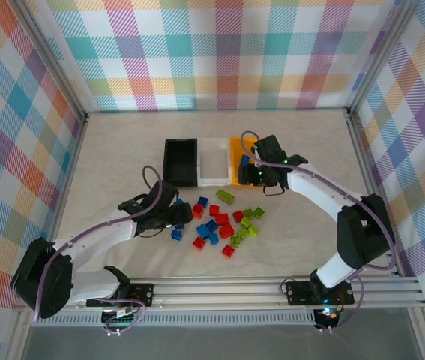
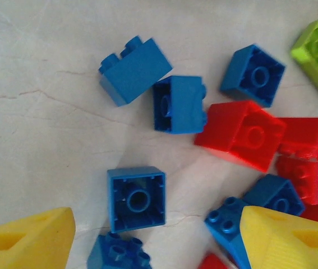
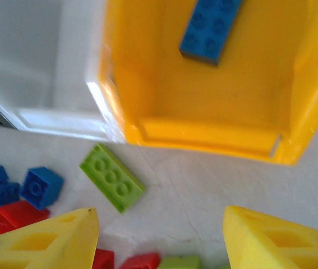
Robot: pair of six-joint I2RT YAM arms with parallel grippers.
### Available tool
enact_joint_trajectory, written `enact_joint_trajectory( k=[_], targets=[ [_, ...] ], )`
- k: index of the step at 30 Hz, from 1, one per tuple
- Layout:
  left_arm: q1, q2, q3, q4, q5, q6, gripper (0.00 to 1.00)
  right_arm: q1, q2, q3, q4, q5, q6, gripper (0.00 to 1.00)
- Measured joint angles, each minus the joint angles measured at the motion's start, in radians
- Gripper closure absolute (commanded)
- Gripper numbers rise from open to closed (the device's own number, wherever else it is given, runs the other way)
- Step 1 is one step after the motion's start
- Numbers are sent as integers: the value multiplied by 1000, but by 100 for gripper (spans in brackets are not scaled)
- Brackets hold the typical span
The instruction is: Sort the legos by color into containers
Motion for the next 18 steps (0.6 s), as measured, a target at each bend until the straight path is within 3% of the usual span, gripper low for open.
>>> enact_joint_trajectory(
  k=[18],
  targets=[
    [-170,340,315,-68,-224,164,39,0,-105,-152,61,-5,22,39]
  ],
)
